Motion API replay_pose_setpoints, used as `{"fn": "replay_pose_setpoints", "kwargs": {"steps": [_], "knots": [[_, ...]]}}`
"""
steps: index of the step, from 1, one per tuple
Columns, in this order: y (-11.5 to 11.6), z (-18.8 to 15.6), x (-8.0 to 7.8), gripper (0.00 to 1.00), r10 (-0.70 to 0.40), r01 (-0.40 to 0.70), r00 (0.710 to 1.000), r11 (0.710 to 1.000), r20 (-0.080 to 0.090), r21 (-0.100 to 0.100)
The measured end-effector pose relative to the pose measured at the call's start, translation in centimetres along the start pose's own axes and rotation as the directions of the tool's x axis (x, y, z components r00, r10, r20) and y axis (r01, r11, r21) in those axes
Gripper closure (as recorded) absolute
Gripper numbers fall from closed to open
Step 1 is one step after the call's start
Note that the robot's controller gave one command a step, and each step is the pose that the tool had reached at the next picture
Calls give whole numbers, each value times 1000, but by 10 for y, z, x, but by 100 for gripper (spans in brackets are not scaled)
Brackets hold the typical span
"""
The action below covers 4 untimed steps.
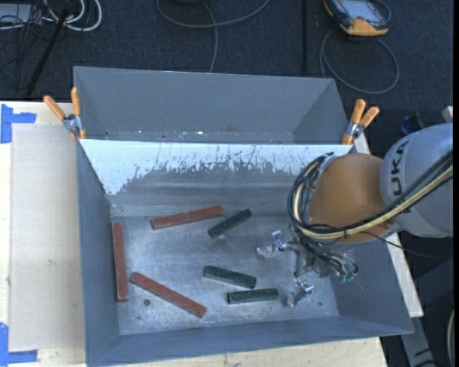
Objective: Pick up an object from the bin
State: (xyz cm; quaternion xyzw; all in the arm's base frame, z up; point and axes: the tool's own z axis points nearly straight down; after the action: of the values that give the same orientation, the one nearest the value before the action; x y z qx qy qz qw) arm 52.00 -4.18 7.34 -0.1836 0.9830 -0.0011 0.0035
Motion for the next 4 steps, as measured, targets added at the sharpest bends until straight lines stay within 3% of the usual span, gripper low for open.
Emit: {"fn": "replay_pose_setpoints", "kwargs": {"steps": [1,2,3,4], "knots": [[65,-2,-11,100,-98,98,995,995,4,1],[66,0,-9,0,-100,100,995,995,-2,-2],[66,-2,-11,100,-101,101,995,995,5,0],[66,-2,-11,100,-101,101,995,995,5,0]]}}
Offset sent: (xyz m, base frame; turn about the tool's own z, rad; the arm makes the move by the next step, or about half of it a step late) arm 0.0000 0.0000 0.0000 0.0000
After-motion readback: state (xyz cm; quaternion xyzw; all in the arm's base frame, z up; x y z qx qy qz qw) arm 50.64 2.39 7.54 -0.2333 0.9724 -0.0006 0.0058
